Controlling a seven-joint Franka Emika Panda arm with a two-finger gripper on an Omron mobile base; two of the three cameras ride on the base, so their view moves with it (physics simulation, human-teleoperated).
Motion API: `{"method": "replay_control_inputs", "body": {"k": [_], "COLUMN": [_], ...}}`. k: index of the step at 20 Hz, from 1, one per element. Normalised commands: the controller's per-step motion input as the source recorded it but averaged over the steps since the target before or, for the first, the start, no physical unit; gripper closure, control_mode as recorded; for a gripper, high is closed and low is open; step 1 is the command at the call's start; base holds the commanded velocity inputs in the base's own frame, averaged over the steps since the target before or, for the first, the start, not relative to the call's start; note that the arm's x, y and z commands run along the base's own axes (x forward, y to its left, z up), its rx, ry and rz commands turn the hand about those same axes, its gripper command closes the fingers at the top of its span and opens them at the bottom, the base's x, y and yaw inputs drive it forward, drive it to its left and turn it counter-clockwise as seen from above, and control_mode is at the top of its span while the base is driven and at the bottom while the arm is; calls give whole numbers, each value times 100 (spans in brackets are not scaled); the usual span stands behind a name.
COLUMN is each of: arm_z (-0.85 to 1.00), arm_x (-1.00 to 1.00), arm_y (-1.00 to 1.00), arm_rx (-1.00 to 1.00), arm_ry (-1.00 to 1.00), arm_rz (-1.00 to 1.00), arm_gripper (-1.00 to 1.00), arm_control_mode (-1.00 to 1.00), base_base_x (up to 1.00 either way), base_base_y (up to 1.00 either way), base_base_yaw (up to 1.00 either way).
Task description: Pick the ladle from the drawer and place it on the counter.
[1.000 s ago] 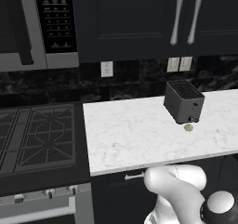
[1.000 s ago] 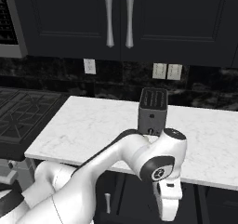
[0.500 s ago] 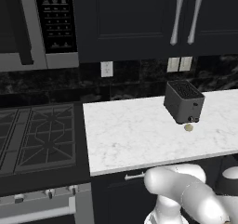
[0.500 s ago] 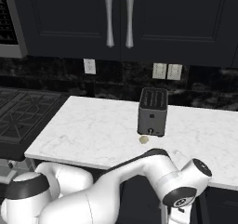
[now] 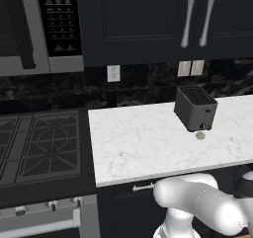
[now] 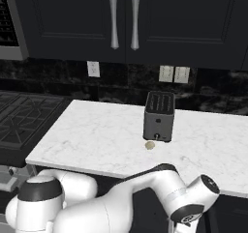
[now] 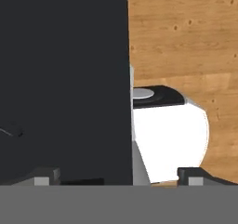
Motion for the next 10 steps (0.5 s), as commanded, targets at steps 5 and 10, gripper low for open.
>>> {"method": "replay_control_inputs", "body": {"k": [5,10], "arm_z": [-48,-43], "arm_x": [4,2], "arm_y": [-12,-15], "arm_rx": [-9,-5], "arm_ry": [-1,0], "arm_rz": [-10,-7], "arm_gripper": [-100,-100], "arm_control_mode": [-100,-100], "base_base_x": [0,0], "base_base_y": [0,0], "base_base_yaw": [0,0]}}
